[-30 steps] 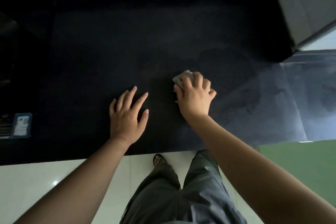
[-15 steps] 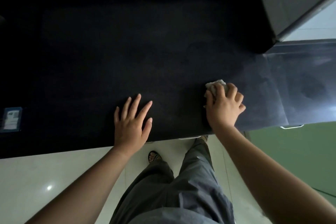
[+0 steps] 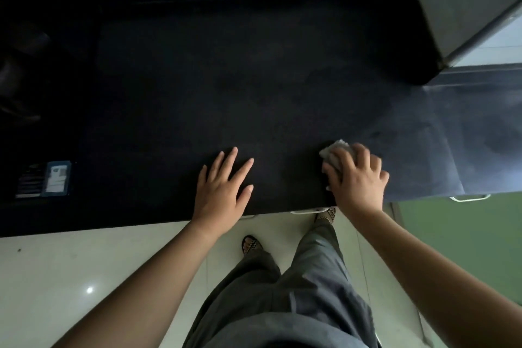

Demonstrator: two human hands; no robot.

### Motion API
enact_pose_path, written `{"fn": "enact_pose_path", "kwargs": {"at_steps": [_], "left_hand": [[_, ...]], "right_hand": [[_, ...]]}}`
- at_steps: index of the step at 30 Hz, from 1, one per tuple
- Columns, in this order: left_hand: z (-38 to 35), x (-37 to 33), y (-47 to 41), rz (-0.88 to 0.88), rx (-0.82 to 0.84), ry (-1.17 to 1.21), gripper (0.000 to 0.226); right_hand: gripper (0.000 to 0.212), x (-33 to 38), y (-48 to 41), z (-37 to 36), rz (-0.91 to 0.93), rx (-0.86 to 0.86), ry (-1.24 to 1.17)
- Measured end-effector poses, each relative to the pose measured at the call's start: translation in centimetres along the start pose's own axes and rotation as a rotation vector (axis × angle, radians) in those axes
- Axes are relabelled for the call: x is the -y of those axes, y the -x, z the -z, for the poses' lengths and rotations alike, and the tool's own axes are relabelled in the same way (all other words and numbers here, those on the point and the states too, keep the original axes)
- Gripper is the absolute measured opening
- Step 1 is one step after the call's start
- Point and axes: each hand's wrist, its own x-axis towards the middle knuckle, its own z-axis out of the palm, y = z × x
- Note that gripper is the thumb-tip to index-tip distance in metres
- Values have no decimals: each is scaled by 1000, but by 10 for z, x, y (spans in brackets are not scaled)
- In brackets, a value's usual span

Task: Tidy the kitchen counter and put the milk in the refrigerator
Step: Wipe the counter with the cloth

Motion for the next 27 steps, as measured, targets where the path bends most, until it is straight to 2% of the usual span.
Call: {"fn": "enact_pose_path", "kwargs": {"at_steps": [2,8,11,14,20,27], "left_hand": [[-2,-2,2,5,-1,6,57],[6,-12,1,45,39,3,62],[15,-25,2,36,69,23,63],[22,-49,1,-45,88,44,61],[23,-128,-15,-167,101,116,60],[4,-260,-57,-244,54,154,58]], "right_hand": [[39,10,-4,-1,-119,-24,-3],[40,12,30,2,124,11,53],[41,-6,35,13,17,51,-4],[42,-32,41,25,-99,56,-98],[39,-102,57,64,-197,-35,-240],[36,-220,33,107,-267,-143,-325]]}}
